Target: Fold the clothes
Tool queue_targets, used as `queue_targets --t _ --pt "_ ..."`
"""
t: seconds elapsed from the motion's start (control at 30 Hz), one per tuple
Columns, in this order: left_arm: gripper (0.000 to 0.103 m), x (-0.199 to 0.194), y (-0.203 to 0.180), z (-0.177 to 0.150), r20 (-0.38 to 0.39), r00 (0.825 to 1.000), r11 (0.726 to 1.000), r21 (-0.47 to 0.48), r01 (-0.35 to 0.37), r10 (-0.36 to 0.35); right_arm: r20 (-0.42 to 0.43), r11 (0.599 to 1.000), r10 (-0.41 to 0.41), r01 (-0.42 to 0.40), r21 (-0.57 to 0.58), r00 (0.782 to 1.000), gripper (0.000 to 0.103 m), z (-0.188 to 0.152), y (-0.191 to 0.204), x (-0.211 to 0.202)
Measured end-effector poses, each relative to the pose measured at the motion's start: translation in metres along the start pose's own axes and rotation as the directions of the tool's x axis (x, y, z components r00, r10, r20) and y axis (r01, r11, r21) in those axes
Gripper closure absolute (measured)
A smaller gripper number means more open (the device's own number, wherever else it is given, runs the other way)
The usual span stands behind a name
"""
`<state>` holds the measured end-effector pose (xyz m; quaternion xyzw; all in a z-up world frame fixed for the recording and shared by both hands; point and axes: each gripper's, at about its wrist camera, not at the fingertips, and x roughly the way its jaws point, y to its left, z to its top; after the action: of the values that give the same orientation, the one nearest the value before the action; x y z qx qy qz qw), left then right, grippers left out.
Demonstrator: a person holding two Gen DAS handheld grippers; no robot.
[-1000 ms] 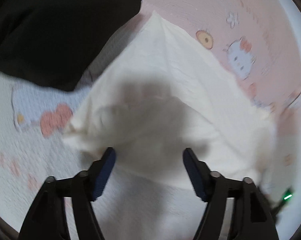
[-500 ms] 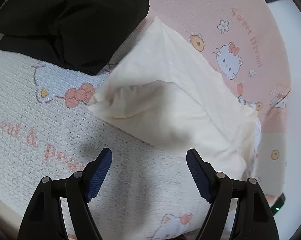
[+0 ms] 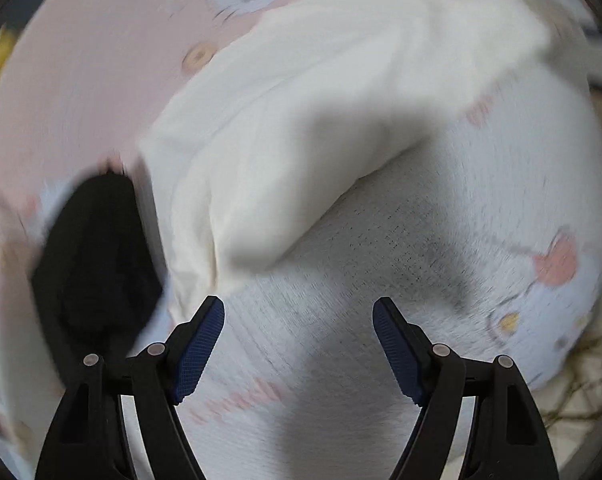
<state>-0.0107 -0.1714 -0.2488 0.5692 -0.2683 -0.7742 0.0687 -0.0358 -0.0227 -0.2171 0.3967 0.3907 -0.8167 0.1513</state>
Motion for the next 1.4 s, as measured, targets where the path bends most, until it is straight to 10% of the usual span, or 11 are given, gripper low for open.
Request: queue_targets --t 0.27,0.53,0.9,1.4 --pt "0.027 0.000 -0.037 0.010 0.087 0.989 0.956 0.258 -0.141 0.123 0.001 0.979 -0.108 0.107 -0.174 0.994 0.040 0.001 0.016 0.009" --pt "0.027 0.015 -0.046 0.001 0.174 0.956 0.859 0.423 -0.289 0.236 0.033 0.872 -0.267 0.256 -0.418 0.963 0.040 0.001 0.026 0.029" --pt "0.027 0.032 -0.037 0.050 0.231 0.947 0.918 0.279 -0.283 0.222 0.150 0.756 -0.317 0.345 -0.557 0.937 0.039 0.038 0.040 0.060" --pt "0.019 0.049 -0.019 0.045 0.238 0.899 0.864 0.269 -0.425 0.368 0.134 0.763 -0.353 0.368 -0.532 0.926 0.034 0.044 0.035 0.071"
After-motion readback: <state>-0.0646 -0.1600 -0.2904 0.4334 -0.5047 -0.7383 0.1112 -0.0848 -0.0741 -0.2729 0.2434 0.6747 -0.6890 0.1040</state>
